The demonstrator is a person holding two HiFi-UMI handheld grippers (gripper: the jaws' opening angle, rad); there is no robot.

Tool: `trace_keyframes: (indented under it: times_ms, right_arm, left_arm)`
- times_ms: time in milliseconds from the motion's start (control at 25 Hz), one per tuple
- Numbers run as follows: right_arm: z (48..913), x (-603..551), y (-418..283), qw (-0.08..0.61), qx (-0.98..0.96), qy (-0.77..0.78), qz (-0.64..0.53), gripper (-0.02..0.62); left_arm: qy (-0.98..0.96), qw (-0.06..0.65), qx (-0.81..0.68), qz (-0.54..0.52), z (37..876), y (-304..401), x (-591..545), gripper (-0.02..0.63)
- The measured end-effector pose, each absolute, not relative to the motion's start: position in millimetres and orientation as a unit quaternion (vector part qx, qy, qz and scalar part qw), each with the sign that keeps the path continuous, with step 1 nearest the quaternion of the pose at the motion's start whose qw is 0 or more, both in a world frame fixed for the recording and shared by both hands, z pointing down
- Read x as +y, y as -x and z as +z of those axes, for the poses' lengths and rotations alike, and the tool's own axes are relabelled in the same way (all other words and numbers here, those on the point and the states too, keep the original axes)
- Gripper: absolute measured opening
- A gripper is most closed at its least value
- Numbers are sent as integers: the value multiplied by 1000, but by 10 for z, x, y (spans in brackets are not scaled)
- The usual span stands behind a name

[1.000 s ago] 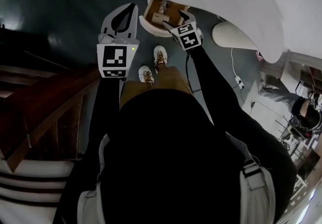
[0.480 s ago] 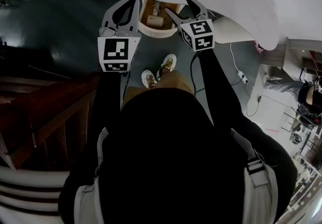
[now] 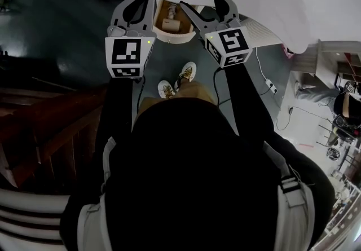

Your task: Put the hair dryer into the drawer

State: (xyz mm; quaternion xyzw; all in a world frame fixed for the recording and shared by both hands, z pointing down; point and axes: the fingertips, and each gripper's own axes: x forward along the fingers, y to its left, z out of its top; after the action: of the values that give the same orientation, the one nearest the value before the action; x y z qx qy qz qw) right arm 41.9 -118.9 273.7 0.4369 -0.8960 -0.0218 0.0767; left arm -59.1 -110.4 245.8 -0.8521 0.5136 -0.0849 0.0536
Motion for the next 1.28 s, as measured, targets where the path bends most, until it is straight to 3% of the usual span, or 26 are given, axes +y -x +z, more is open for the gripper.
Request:
trace_keyframes:
  times_ms: [480,520,640,760,1280]
  right_arm:
    - [2687,-1096,-267,61,-894,-443,-31,344]
    - [2676,-1098,-283,61,-891,-448,-33,315]
    - [2619,-1124,-379,60,-878,-473,-45,119]
    - [2617,-1059,-347,53,-887,-458,-41,34]
    - [2587,-979,-259,56,-894,-443,-50,26]
  left_arm:
    - [857,59,507,-73,2408,522,-1048,12]
    - [856,61,508,-73,2401,525,-1050,12]
    - [854,64,511,-72,2365,537,-1070,12]
    - [852,66,514,-72,2356,568,-1062,12]
    - [850,69,517,-76,2355,605,-1006,12]
